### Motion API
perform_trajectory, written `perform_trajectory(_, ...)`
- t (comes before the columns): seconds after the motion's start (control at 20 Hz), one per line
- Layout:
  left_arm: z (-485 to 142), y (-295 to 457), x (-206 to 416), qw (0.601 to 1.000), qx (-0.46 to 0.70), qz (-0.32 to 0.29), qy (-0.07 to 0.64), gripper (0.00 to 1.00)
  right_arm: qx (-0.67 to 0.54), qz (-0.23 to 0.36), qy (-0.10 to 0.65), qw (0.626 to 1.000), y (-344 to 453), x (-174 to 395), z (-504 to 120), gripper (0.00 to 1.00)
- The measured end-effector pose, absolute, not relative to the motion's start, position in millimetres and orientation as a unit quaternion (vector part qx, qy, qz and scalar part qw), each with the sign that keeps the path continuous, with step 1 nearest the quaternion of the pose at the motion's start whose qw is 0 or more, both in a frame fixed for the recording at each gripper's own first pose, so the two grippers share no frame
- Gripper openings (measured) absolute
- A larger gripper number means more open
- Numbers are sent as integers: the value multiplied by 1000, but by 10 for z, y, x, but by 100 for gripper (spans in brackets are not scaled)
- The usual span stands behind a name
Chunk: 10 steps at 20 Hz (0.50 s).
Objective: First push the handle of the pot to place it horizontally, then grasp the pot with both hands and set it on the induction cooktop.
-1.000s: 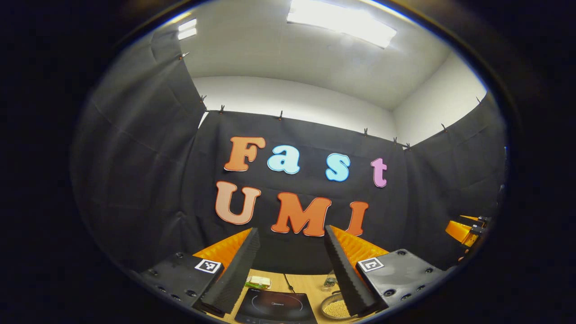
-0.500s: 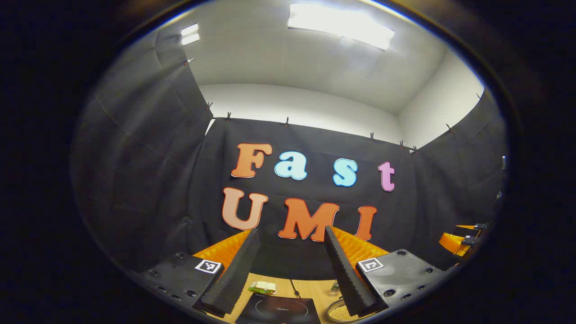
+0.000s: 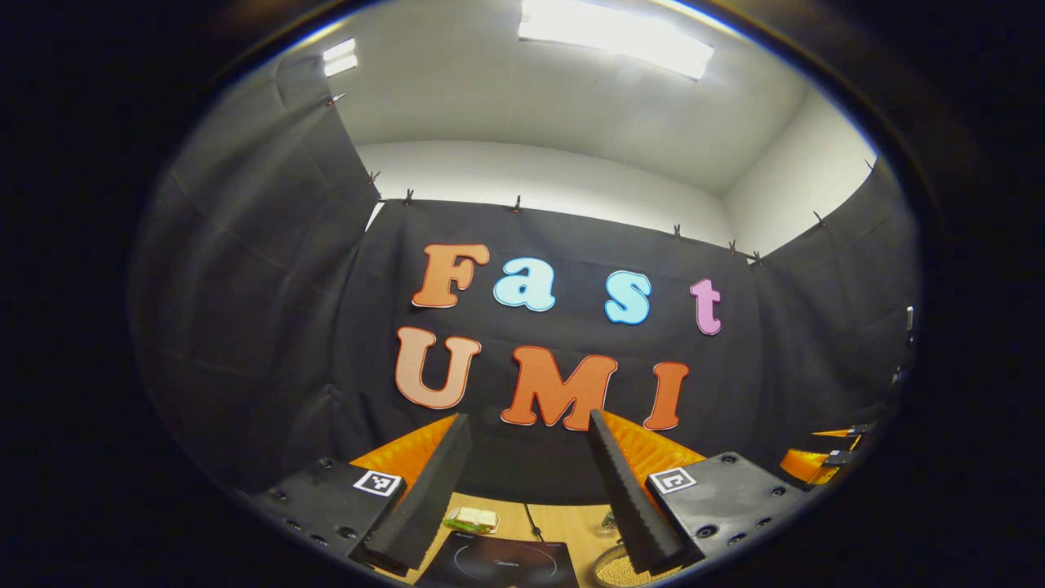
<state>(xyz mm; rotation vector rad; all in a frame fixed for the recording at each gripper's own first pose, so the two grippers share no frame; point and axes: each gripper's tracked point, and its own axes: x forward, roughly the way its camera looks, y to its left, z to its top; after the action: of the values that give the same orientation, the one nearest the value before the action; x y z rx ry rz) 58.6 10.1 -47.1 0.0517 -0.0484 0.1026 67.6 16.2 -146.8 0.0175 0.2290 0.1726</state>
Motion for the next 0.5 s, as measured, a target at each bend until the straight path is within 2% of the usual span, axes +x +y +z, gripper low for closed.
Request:
perform_trajectory(0.15, -491, 138, 616, 997, 40, 60, -32, 94, 11, 109, 152, 982, 251, 643, -1839, 93)
perform_trajectory(0.2, -517, 144, 644, 997, 43, 62, -32, 94, 12, 111, 174, 978, 241, 617, -2010, 96)
perform_trajectory(0.45, -640, 235, 691, 996, 53, 72, -22, 96, 9, 112, 262, 958, 219, 545, -2671, 72)
perform_trajectory(0.5, -643, 259, 711, 995, 55, 75, -21, 95, 11, 119, 275, 954, 272, 501, -2760, 61)
